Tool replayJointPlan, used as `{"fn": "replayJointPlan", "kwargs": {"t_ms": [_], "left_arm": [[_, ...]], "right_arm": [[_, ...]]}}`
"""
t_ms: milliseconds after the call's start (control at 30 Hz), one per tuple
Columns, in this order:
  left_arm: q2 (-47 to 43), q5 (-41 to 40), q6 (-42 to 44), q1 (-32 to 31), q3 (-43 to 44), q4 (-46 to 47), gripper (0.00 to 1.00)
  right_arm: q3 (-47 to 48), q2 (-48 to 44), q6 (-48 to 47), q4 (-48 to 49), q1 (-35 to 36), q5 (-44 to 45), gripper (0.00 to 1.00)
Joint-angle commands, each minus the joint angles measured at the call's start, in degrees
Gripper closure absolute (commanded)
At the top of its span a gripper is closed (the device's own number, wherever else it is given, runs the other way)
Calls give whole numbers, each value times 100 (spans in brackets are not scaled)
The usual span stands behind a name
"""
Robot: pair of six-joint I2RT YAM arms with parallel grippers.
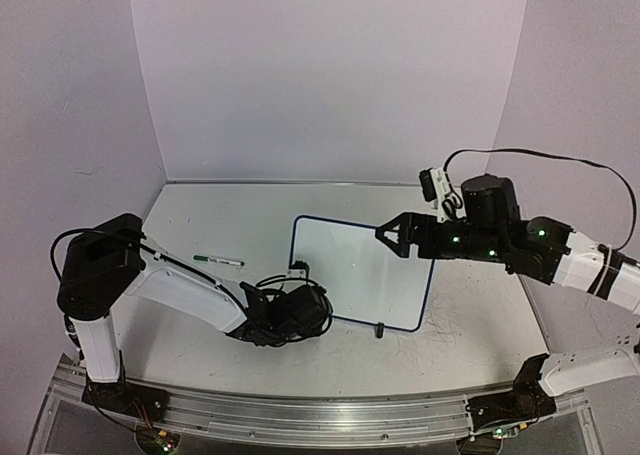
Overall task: Write a sentence on the whiteboard
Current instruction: Move the whiteboard to the center of the board.
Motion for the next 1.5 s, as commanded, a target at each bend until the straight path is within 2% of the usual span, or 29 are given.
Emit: {"fn": "replayJointPlan", "kwargs": {"t_ms": [0, 233, 300, 433, 567, 700, 867, 1033, 1200, 1333, 1467], "left_arm": [[-114, -363, -839, -69, 21, -116, 97], [-143, -418, -860, -209, 142, -133, 94], [-145, -383, -792, -237, 199, -138, 86], [-201, -343, -695, -307, 225, -135, 71], [-313, -298, -504, -319, 253, -132, 61], [-641, -197, -364, -329, 142, -114, 51], [-1291, -60, -203, -329, -306, 20, 36], [-1879, 1, 319, -330, -796, 485, 26], [-2189, -60, 604, -332, -906, 537, 23], [-2457, -110, 615, -327, -1100, 587, 22], [-2724, -220, 617, -326, -1403, 653, 20]], "right_arm": [[86, 277, 200, 126, 630, 567, 2], [-349, 828, 538, -210, 1303, 1172, 2], [-598, 842, 658, -176, 1353, 1202, 4], [-1137, 805, 931, 2, 1361, 1076, 16], [-1490, 907, 1151, 200, 1396, 990, 26], [-1639, 1036, 1327, 430, 1477, 883, 41], [-1711, 1298, 1735, 729, 1669, 932, 45], [-1623, 1699, 2301, 734, 1885, 1535, 47], [-1540, 2150, 2726, 679, 1971, 2184, 53], [-1473, 2486, 2768, 673, 1978, 2522, 66], [-1442, 2648, 2647, 812, 2002, 2808, 68]]}}
